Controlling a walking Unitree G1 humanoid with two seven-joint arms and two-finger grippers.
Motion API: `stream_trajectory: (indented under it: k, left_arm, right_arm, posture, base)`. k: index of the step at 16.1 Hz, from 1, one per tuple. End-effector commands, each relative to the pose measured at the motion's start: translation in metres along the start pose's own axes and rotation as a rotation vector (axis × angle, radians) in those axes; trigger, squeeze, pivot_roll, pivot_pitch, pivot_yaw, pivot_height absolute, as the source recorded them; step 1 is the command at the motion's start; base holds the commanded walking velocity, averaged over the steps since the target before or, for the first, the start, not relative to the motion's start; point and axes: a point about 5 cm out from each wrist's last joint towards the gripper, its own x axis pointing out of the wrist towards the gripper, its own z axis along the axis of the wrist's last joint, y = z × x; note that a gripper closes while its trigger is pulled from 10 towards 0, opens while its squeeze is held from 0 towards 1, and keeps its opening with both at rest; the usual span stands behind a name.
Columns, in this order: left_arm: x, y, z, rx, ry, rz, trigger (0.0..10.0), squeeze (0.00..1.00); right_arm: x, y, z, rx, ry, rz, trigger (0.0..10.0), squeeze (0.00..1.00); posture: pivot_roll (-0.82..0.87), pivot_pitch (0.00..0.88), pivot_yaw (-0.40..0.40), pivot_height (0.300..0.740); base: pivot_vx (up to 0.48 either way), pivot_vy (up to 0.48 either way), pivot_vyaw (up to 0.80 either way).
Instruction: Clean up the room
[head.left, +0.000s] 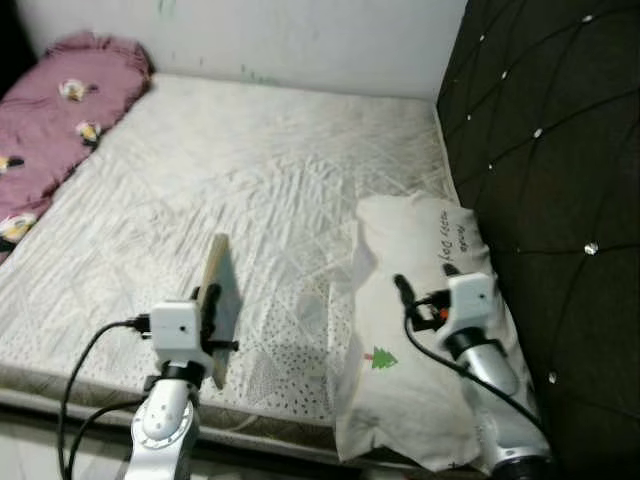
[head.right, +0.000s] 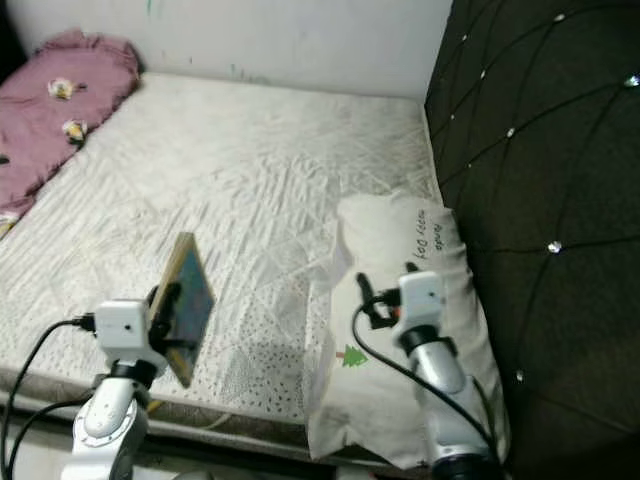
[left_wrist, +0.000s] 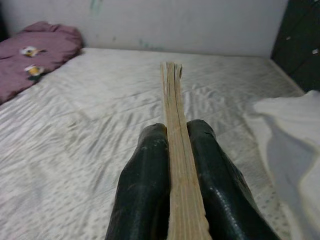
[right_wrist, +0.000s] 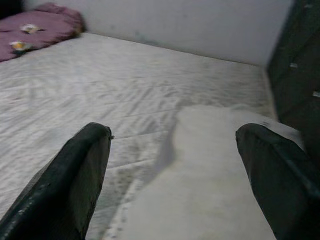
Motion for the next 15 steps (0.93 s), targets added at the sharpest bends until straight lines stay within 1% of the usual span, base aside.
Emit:
stream_trajectory:
  k: [1,5,7,10,11,15]
  left_arm:
    - [-0.0006,0.0034,0.0029,-0.009,-0.016,0.002,10.0,0.0]
    - [-0.0005,-0.0002,0.0031,-0.012,-0.017,-0.01,10.0,0.0]
    - [0.0008,-0.0013,0.0039,0.013,-0.023,-0.01,10.0,0.0]
    - [0.0015,0.0003,0.0028,0.024,-0.017,0.019,10.0,0.0]
    - [0.0017,0.001,0.0029,0.026,-0.017,0.025,10.0,0.0]
    - [0.0029,0.0032,0.0032,0.035,-0.019,0.045,10.0,0.0]
  right_arm:
    - [0.0015,0.0014,0.0036,-0.002,-0.014,0.011,10.0,0.0]
    - [0.0006,0.0012,0.003,-0.005,-0.012,0.018,10.0,0.0]
    - [0.0002,0.0011,0.0029,-0.006,-0.011,0.018,10.0,0.0]
    - [0.0005,0.0013,0.0029,-0.007,-0.011,0.02,10.0,0.0]
    - [0.0006,0.0013,0.0029,-0.007,-0.011,0.02,10.0,0.0]
    - [0.0016,0.0017,0.0024,-0.004,-0.009,0.024,10.0,0.0]
  posture:
    - [-0.04,0.0,-0.011,0.74]
    - [-0.04,0.0,-0.012,0.74]
    - [-0.04,0.0,-0.012,0.736]
    - [-0.04,0.0,-0.014,0.689]
    - [-0.04,0.0,-0.014,0.684]
    - [-0.04,0.0,-0.015,0.63]
  base:
    - [0.0,0.0,0.0]
    - [0.0,0.0,0.0]
    - [0.0,0.0,0.0]
    - [0.0,0.0,0.0]
    - [0.0,0.0,0.0]
    - [0.0,0.0,0.0]
